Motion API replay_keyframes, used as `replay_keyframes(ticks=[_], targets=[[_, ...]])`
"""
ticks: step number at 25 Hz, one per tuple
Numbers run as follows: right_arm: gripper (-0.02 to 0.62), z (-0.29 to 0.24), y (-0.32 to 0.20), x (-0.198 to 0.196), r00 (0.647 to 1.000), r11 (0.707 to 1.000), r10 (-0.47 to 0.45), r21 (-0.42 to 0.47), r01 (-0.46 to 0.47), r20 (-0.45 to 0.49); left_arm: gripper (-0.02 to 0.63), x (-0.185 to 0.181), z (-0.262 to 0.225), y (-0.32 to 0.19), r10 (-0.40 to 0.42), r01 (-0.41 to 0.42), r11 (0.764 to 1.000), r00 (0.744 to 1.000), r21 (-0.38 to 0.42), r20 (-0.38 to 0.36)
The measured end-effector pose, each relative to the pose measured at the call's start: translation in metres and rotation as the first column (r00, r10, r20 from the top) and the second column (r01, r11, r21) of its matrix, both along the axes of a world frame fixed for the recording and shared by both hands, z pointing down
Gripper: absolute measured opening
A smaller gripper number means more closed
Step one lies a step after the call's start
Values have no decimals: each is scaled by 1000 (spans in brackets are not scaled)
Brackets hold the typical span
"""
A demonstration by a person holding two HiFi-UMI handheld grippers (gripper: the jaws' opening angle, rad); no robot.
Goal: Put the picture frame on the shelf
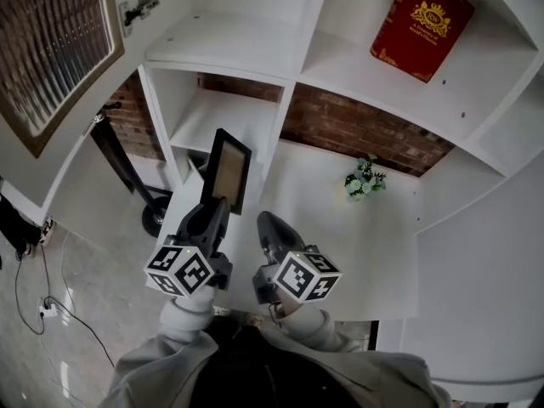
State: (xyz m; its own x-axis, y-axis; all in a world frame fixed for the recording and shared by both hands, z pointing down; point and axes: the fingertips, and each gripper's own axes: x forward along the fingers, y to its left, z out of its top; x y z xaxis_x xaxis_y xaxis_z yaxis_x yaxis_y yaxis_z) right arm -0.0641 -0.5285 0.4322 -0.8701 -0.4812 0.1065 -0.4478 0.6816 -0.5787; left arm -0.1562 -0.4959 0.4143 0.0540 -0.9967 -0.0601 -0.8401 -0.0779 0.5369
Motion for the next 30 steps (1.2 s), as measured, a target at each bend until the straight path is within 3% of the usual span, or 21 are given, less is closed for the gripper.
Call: replay_keyframes(ticks=[5,12,20,26,30], targets=[[0,-7,-5,-17,1000,1000,12,3,-12,-4,71,-21,-11,-19,18,-13,999,993,48,-116],[0,-15,-16,-28,999,999,35,22,-35,-4,71,-40,-12,-45,69,-42,994,953,97,-295],[0,-14,-32,-39,998,998,55,32,-54,-26,71,-59,3,-75,112,-55,990,854,126,-508],[0,-9,-45,-42,995,996,77,46,-74,-56,71,-67,17,-95,120,-50,990,778,129,-616],[0,-6,-54,-44,994,996,85,41,-82,-65,71,-66,24,-105,123,-62,991,755,116,-645]])
